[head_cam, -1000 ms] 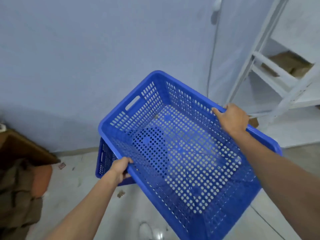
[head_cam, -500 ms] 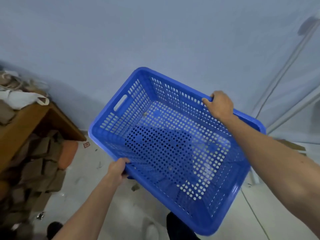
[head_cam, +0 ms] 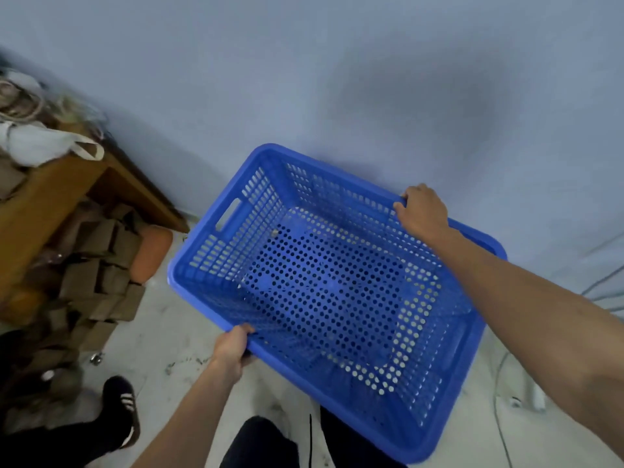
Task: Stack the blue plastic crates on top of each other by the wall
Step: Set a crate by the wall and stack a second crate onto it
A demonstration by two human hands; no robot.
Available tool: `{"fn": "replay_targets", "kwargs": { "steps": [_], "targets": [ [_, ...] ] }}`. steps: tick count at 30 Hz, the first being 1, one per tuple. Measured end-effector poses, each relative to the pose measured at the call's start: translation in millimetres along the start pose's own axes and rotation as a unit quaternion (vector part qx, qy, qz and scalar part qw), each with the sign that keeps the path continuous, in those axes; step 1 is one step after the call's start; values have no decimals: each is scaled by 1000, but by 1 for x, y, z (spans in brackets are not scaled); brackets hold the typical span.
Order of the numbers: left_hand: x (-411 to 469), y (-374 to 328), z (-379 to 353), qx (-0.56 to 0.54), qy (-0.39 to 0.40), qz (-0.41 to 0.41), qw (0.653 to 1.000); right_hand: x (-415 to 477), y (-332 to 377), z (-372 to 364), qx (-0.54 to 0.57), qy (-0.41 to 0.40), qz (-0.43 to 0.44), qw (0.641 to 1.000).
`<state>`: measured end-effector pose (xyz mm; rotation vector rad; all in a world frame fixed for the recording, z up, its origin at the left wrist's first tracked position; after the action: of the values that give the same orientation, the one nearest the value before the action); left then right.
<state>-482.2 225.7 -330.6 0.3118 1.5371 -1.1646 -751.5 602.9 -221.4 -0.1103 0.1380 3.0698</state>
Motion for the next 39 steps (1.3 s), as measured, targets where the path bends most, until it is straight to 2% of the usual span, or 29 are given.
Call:
{"fn": "replay_targets", "kwargs": {
  "steps": [7, 14, 20, 31, 39],
  "targets": [
    [35, 9, -21, -33, -40, 16, 999, 55, 16, -61, -27, 36, 33, 998],
    [80, 31, -40, -68, -58, 59, 994, 90, 33, -123, -72, 13, 82, 994],
    [118, 46, -53, -85, -56, 54, 993, 107, 41, -159, -122, -3, 153, 981],
    [157, 56, -77, -63, -62, 43, 995, 130, 33, -201, -191, -6, 109, 976],
    [156, 58, -75, -39, -26, 96, 994, 112, 43, -193, -143, -36, 121, 982]
  ]
}}
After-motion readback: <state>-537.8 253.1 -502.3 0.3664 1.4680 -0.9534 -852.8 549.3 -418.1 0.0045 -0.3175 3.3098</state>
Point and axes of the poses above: each hand's wrist, its own x-axis towards the middle knuckle, its own z-axis out of the back of the hand, y = z × x, the point moved 8 cm from there along x, towards the middle knuckle, and after that the axes turned 11 degrees about -x, right-handed, at the moved point
